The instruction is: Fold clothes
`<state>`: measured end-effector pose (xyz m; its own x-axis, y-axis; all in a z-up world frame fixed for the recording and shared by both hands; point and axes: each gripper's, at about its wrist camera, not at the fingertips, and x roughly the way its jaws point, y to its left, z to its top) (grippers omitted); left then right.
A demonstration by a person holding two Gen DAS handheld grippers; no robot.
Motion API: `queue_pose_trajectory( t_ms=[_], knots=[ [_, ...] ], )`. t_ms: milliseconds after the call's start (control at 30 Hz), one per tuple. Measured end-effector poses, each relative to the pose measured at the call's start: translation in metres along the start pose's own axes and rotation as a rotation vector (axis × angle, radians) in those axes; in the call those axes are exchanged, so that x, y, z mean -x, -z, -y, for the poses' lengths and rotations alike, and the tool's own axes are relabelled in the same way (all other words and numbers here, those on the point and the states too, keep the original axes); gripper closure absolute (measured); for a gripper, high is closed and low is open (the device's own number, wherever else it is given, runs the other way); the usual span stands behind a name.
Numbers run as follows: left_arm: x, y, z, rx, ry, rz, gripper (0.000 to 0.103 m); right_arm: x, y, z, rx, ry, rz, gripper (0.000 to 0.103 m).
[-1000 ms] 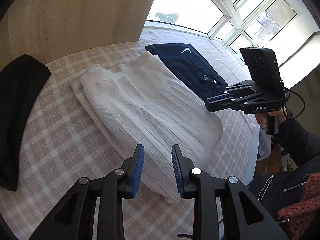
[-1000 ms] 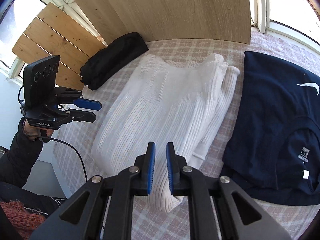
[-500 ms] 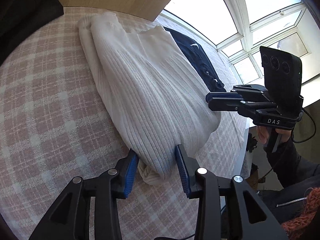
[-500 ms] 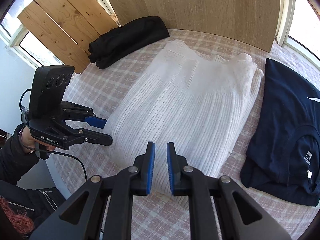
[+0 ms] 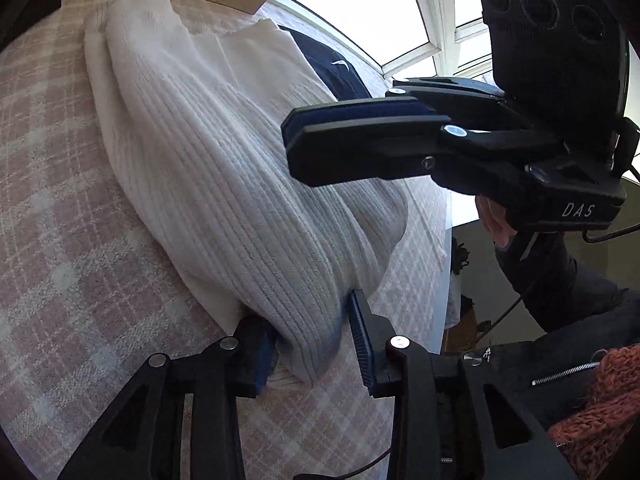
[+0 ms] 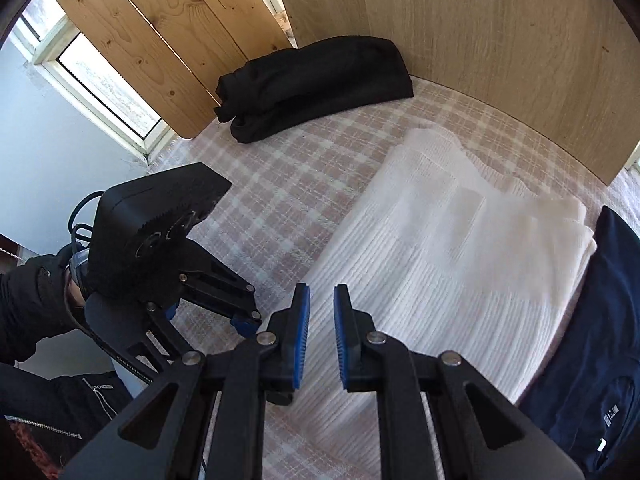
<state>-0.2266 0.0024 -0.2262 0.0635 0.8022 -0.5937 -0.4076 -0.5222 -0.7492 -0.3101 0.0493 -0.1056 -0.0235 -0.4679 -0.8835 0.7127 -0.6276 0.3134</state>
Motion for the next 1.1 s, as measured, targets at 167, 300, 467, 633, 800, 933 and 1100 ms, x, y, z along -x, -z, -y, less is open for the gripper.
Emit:
queue_pose_trajectory(
  t_ms=[167, 300, 467, 633, 800, 933, 1100],
  knots=[
    [0.029, 0.012, 0.002, 0.007, -0.056, 0.009, 0.066, -0.009, -0.005, 0.008, -0.002, 0.017, -0.039, 0.090],
    [0.052, 0.009, -0.003, 0.015, -0.094, 0.036, 0.062, 0.006, 0.006, 0.027, -0.073, 0.016, -0.007, 0.090],
    [0.041, -0.021, -0.009, -0.019, -0.115, 0.032, 0.062, 0.015, 0.031, 0.049, -0.150, 0.057, 0.006, 0.090],
    [0.017, -0.044, 0.004, -0.086, -0.157, -0.017, 0.062, 0.023, 0.045, 0.064, -0.198, 0.096, 0.023, 0.090],
    [0.031, -0.068, -0.015, -0.021, -0.177, 0.001, 0.057, 0.028, 0.054, 0.071, -0.206, 0.150, 0.037, 0.090],
    [0.024, -0.093, -0.030, 0.013, -0.223, -0.015, 0.056, 0.025, 0.057, 0.074, -0.221, 0.138, 0.042, 0.090],
    [0.012, -0.109, -0.030, 0.027, -0.121, 0.021, 0.062, 0.026, 0.061, 0.074, -0.229, 0.133, 0.060, 0.090]
  ],
)
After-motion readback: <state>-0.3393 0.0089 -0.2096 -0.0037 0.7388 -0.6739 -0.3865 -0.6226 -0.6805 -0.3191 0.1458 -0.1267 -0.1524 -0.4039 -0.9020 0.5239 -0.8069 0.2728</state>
